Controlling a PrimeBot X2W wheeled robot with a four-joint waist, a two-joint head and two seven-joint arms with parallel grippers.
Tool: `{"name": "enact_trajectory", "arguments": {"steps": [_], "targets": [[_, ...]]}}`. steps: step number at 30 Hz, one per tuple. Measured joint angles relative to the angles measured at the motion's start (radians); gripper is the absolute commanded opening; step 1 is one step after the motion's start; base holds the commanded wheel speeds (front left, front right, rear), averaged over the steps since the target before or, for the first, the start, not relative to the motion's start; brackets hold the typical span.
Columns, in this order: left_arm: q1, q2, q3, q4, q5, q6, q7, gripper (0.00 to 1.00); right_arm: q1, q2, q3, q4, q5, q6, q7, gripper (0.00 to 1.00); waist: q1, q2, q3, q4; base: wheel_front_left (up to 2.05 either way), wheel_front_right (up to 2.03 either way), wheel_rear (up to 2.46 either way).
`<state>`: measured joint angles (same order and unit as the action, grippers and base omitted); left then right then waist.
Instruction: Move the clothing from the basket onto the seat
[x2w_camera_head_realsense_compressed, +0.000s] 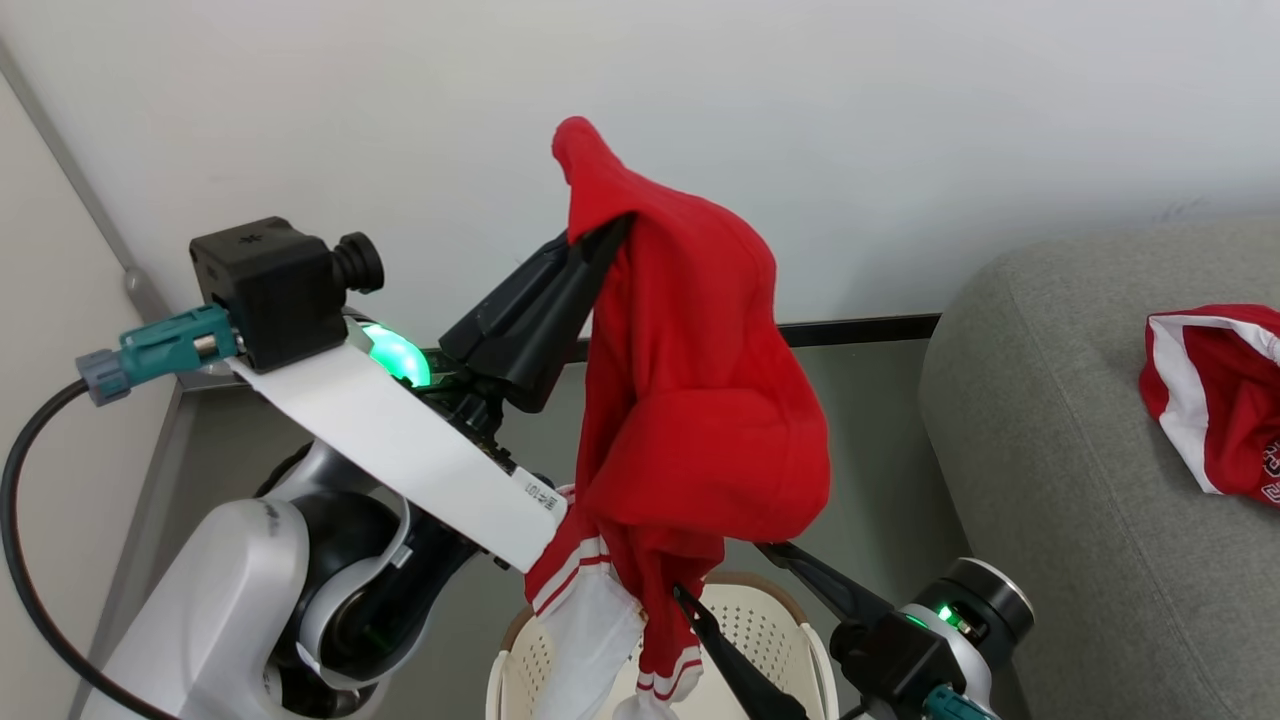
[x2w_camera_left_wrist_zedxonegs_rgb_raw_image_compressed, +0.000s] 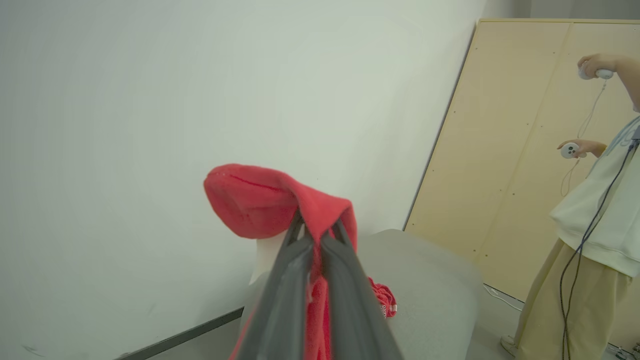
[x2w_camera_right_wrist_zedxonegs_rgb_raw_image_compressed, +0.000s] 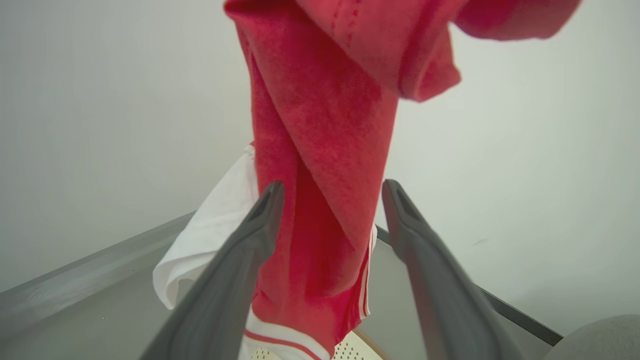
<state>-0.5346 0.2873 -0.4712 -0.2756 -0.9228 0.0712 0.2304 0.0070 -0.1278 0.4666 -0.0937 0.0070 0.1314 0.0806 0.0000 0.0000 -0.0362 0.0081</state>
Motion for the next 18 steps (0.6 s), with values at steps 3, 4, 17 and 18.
{"name": "enact_trajectory", "arguments": {"steps": [3, 4, 17, 18], "targets": [[-0.004, -0.008, -0.008, -0.012, -0.005, 0.0, 0.008, 0.0, -0.011, -0.006, 0.009, -0.001, -0.016, 0.0, 0.0, 1.0, -0.0001, 0.0, 0.003, 0.004, 0.0, 0.0, 0.0], [-0.005, -0.011, -0.011, -0.015, -0.007, 0.0, 0.011, 0.0, -0.013, -0.009, 0.01, -0.002, -0.021, 0.0, 0.0, 1.0, 0.0, 0.0, 0.004, 0.005, 0.0, 0.0, 0.0], [-0.016, -0.045, -0.048, -0.059, -0.051, 0.0, 0.051, 0.0, -0.069, -0.023, -0.026, -0.001, -0.1, 0.0, -0.026, 1.0, 0.0, 0.0, 0.021, 0.015, 0.0, 0.0, 0.0], [-0.018, -0.045, -0.049, -0.062, -0.052, 0.0, 0.052, 0.0, -0.074, -0.022, -0.035, -0.001, -0.107, 0.0, -0.03, 1.0, 0.0, 0.0, 0.021, 0.016, 0.0, 0.0, 0.0]]}}
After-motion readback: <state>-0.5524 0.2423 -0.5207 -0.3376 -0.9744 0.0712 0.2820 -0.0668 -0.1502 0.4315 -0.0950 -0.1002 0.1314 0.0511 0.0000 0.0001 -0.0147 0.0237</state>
